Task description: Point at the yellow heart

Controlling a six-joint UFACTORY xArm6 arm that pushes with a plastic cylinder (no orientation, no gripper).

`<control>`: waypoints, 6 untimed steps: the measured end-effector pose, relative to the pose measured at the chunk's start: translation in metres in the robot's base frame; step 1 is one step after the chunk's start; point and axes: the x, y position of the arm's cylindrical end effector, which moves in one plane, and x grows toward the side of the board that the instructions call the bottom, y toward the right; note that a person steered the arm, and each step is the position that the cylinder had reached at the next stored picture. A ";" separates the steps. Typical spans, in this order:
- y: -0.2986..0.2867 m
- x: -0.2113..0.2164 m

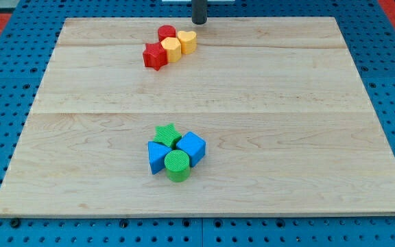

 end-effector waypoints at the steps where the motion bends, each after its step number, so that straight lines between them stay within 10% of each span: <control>1: 0.000 0.000; 6: 0.000 0.030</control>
